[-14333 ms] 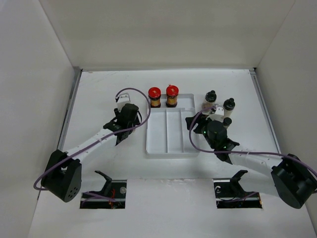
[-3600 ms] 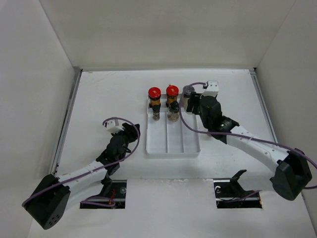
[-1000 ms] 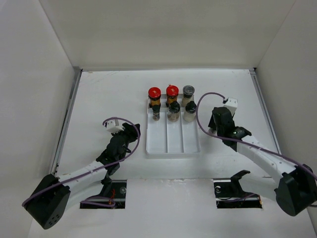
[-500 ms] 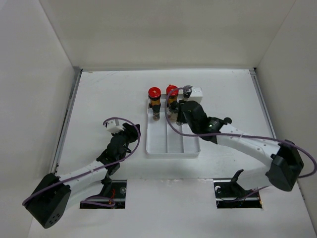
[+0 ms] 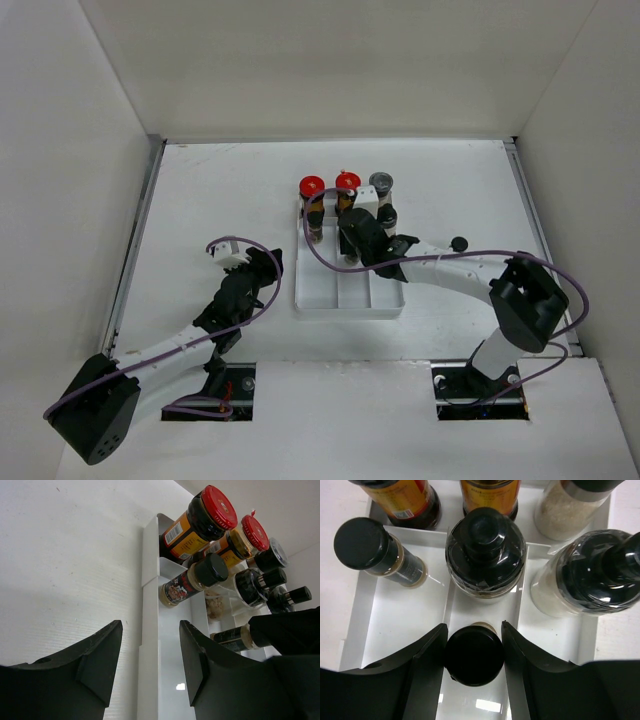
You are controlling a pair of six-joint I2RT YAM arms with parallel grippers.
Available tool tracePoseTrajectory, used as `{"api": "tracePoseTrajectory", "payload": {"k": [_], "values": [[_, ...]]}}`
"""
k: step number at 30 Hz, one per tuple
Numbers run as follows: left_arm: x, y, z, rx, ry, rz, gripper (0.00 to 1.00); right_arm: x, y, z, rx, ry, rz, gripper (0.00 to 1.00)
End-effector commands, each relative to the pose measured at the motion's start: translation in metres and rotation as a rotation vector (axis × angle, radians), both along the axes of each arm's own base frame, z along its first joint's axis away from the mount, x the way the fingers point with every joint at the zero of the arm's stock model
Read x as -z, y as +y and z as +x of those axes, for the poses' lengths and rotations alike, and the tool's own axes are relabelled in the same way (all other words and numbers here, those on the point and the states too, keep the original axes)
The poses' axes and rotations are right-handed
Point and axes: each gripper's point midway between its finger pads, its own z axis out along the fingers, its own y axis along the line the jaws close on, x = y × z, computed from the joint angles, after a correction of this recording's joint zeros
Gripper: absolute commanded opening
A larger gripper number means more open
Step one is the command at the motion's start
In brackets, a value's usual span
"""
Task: Organize the condiment bottles
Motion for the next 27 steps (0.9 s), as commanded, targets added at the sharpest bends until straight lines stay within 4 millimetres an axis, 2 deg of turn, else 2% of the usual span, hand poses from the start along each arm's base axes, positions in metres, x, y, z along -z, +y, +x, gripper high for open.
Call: {"api": "tracePoseTrajectory", "payload": {"k": [1,4,8,13,16,19,20,22,23,25,26,27], "values": [[-0.015,-0.001,0.002,0.001,-0.049,-0.041,0.47,-0.015,0.019,0.008,-0.014,-0.045,0.079,0.51],[-0.014,0.001,0.002,-0.006,-0.049,-0.043,0.47,-0.008,0.019,0.006,-0.013,-0.028,0.084,0.55],[-0.014,-0.001,0.002,-0.001,-0.047,-0.039,0.47,-0.013,0.016,0.005,-0.004,-0.04,0.093,0.72],[-0.013,0.001,0.002,-0.006,-0.044,-0.039,0.47,-0.05,0.007,0.0,-0.002,-0.098,0.14,0.81],[-0.014,-0.001,0.002,-0.001,-0.048,-0.039,0.47,-0.075,-0.014,-0.008,0.02,-0.142,0.192,0.81],[-0.015,0.001,0.002,-0.005,-0.053,-0.044,0.47,-0.089,-0.06,-0.01,0.099,-0.182,0.234,0.73],[-0.015,0.001,0.001,-0.005,-0.053,-0.044,0.47,-0.091,-0.079,-0.01,0.139,-0.192,0.248,0.67],[-0.015,0.001,0.001,-0.002,-0.053,-0.044,0.47,-0.091,-0.12,-0.014,0.235,-0.206,0.259,0.46],[-0.016,0.001,0.001,-0.002,-0.056,-0.044,0.47,-0.089,-0.144,-0.015,0.302,-0.213,0.251,0.39],[-0.017,0.002,0.0,-0.007,-0.057,-0.048,0.47,-0.082,-0.193,-0.02,0.454,-0.223,0.212,0.37],[-0.016,0.002,0.0,-0.007,-0.053,-0.045,0.47,-0.076,-0.214,-0.023,0.519,-0.219,0.179,0.39],[-0.014,0.002,0.001,-0.007,-0.049,-0.042,0.47,-0.07,-0.23,-0.025,0.57,-0.21,0.144,0.44]]}}
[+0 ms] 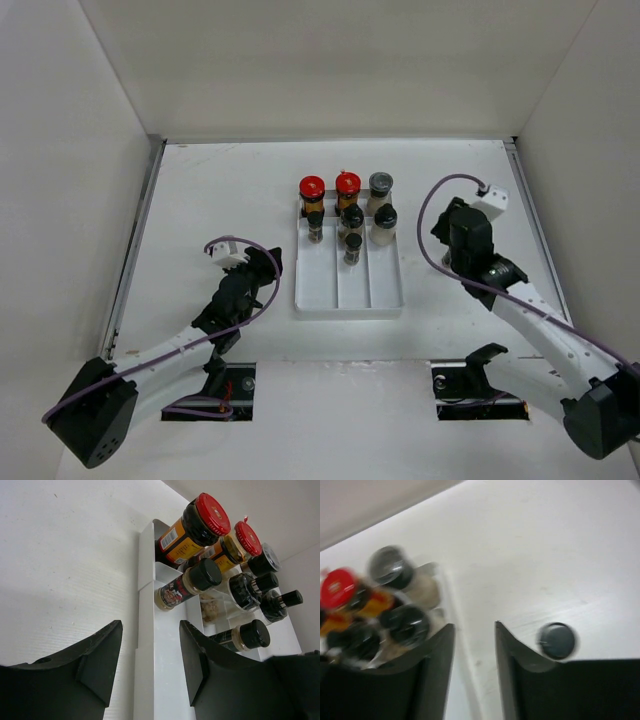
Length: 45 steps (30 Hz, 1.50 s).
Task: Organize the condiment bottles
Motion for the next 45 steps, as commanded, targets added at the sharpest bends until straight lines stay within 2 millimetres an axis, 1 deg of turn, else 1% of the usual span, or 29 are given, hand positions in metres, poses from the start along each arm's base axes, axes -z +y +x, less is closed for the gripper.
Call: {"api": "tracePoseTrajectory", "payload": {"k": [1,3,4,5,6,9,12,15,19,25,27,28,29,31,32,35,37,38,40,42,45], "values": [[-0.006,0.0,0.001,-0.002,-0.026,-0.025,0.47,0.032,-0.055,-0.013,0.19,0.103,-0.083,0.54],[-0.005,-0.002,0.001,0.002,-0.022,-0.024,0.47,0.045,-0.073,-0.013,0.246,0.153,-0.119,0.71],[-0.005,-0.002,0.001,0.002,-0.022,-0.024,0.47,0.052,-0.076,-0.013,0.251,0.173,-0.128,0.76],[-0.006,-0.002,0.001,0.002,-0.024,-0.026,0.47,0.057,-0.077,-0.011,0.252,0.185,-0.133,0.8],[-0.006,-0.002,0.001,0.002,-0.024,-0.026,0.47,0.062,-0.077,-0.009,0.252,0.199,-0.137,0.81],[-0.006,-0.002,0.001,0.004,-0.025,-0.027,0.47,0.075,-0.075,-0.004,0.237,0.229,-0.151,0.81],[-0.006,-0.002,0.001,0.004,-0.024,-0.026,0.47,0.084,-0.08,-0.001,0.248,0.247,-0.15,0.77],[-0.005,-0.002,0.001,0.004,-0.022,-0.024,0.48,0.087,-0.078,0.006,0.226,0.243,-0.133,0.72],[-0.007,-0.003,0.001,0.007,-0.025,-0.027,0.48,0.09,-0.082,0.013,0.226,0.244,-0.131,0.61],[-0.007,-0.003,0.001,0.005,-0.025,-0.028,0.48,0.101,-0.078,0.016,0.202,0.282,-0.124,0.61],[-0.007,-0.002,0.001,0.002,-0.025,-0.028,0.48,0.102,-0.077,0.015,0.197,0.286,-0.124,0.54],[-0.006,-0.001,0.001,-0.001,-0.025,-0.028,0.48,0.101,-0.077,0.015,0.201,0.281,-0.122,0.49],[-0.005,-0.001,0.001,0.001,-0.023,-0.027,0.48,0.094,-0.079,0.015,0.211,0.26,-0.118,0.43],[-0.005,-0.002,0.002,0.002,-0.022,-0.026,0.48,0.079,-0.08,0.014,0.224,0.218,-0.118,0.4],[-0.005,-0.003,0.001,0.005,-0.02,-0.025,0.48,0.069,-0.079,0.013,0.224,0.19,-0.12,0.39],[-0.005,-0.001,0.001,-0.001,-0.022,-0.025,0.48,0.039,-0.065,0.008,0.184,0.127,-0.111,0.37],[-0.005,-0.001,0.002,-0.002,-0.021,-0.025,0.49,0.025,-0.046,0.004,0.121,0.114,-0.102,0.37],[-0.004,-0.001,0.002,-0.002,-0.018,-0.023,0.49,0.02,-0.035,0.002,0.084,0.106,-0.092,0.38],[-0.003,-0.001,0.002,-0.002,-0.014,-0.02,0.51,0.012,-0.004,-0.003,-0.007,0.085,-0.062,0.38],[-0.003,0.0,0.003,-0.008,-0.015,-0.018,0.52,0.01,0.026,-0.007,-0.085,0.079,-0.026,0.39],[-0.001,0.001,0.003,-0.013,-0.011,-0.017,0.54,0.009,0.07,-0.009,-0.188,0.065,-0.006,0.4]]}}
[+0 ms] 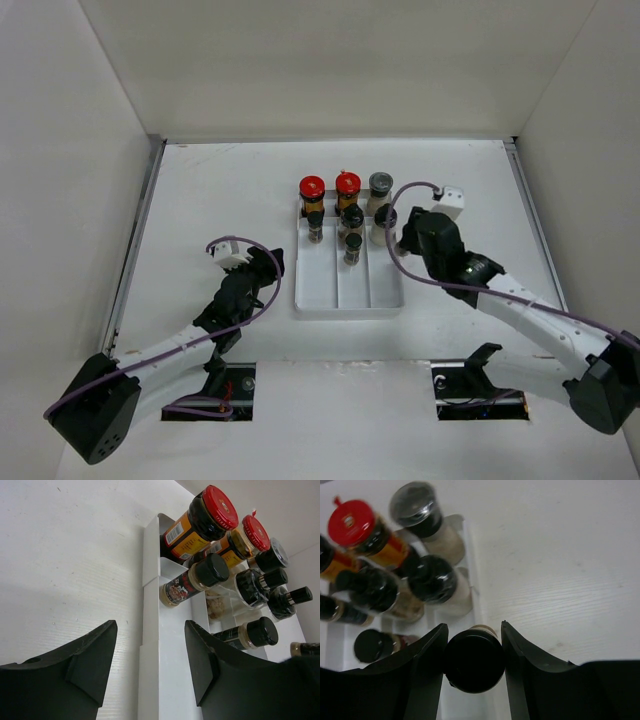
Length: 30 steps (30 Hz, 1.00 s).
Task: Organize the condiment bottles
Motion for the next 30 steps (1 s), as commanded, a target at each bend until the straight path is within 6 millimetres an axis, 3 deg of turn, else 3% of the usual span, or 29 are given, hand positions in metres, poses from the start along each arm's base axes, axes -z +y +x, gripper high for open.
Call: {"api": "tracePoseTrajectory", "payload": {"k": [1,4,9,20,26,30], "values": [[-0.008,0.001,0.003,-0.009,-0.029,-0.029,0.55,-0.016,0.047,0.004,-0.093,-0.042,0.069,0.4],[-0.008,0.001,0.003,-0.012,-0.029,-0.029,0.57,-0.01,0.072,0.011,-0.144,-0.041,0.056,0.4],[-0.006,0.002,0.004,-0.015,-0.025,-0.026,0.59,0.006,0.086,0.025,-0.175,-0.03,-0.001,0.4],[-0.006,0.002,0.005,-0.016,-0.023,-0.032,0.64,0.053,0.086,0.031,-0.167,0.051,-0.066,0.45],[-0.006,0.004,0.005,-0.021,-0.021,-0.036,0.69,0.05,0.085,0.03,-0.163,0.041,-0.061,0.66],[-0.003,0.004,0.006,-0.023,-0.014,-0.03,0.71,0.028,0.084,0.029,-0.167,-0.002,-0.038,0.8]]}}
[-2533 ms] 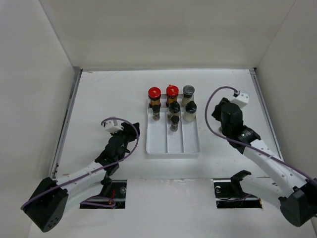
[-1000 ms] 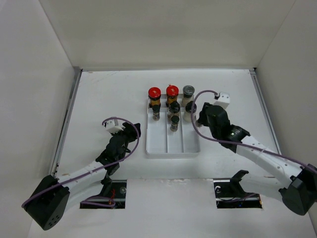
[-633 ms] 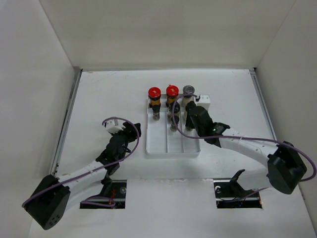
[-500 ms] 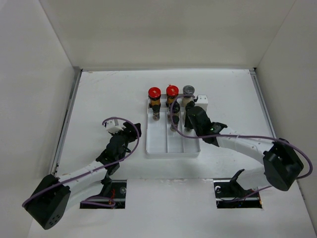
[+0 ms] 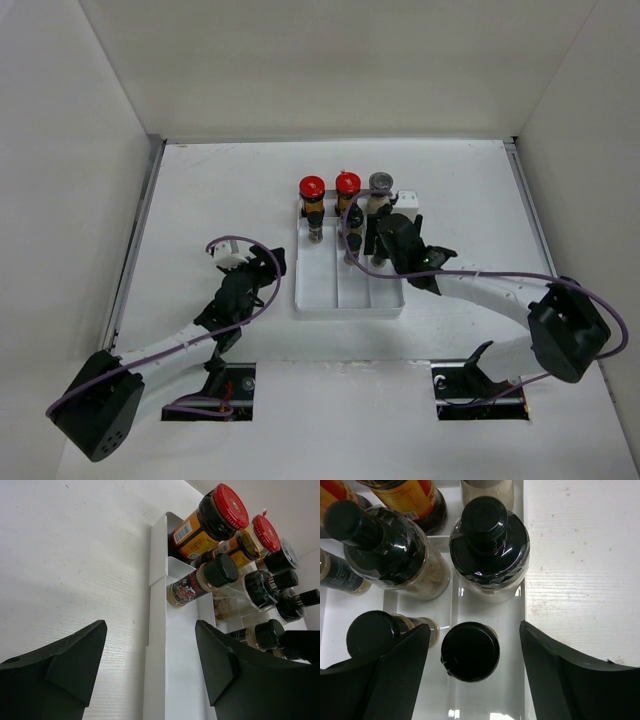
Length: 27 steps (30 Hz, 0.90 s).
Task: Organize the condiment bottles
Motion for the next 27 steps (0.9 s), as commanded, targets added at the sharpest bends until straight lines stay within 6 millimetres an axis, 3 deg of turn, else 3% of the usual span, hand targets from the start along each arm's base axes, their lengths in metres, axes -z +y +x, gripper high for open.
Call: {"api": "tracePoseTrajectory", "payload": {"k": [1,5,7,12,18,22,24,27], "values": [[-0.009,-0.001,0.004,-0.006,-0.03,-0.033,0.71,-0.051,0.004,0.01,0.01,-0.125,0.09,0.83],[-0.006,-0.004,0.007,-0.004,-0.014,-0.019,0.75,-0.09,-0.006,0.004,0.007,-0.214,0.14,0.93],[-0.005,-0.007,0.009,0.007,-0.006,-0.011,0.76,-0.105,-0.022,0.004,0.038,-0.258,0.173,1.0],[-0.017,-0.008,0.01,-0.003,-0.017,-0.019,0.72,-0.113,-0.058,0.001,0.134,-0.367,0.286,1.0],[-0.024,-0.003,0.01,-0.019,0.057,0.041,0.65,-0.096,-0.123,-0.003,0.375,-0.438,0.411,1.0],[-0.001,0.017,0.02,-0.079,0.224,0.132,0.68,-0.067,-0.151,0.002,0.483,-0.404,0.386,1.0],[0.01,0.028,0.022,-0.102,0.305,0.151,0.7,-0.049,-0.159,0.002,0.519,-0.372,0.368,1.0],[0.008,0.028,0.021,-0.096,0.326,0.129,0.73,-0.032,-0.155,0.003,0.534,-0.355,0.417,1.0]]}}
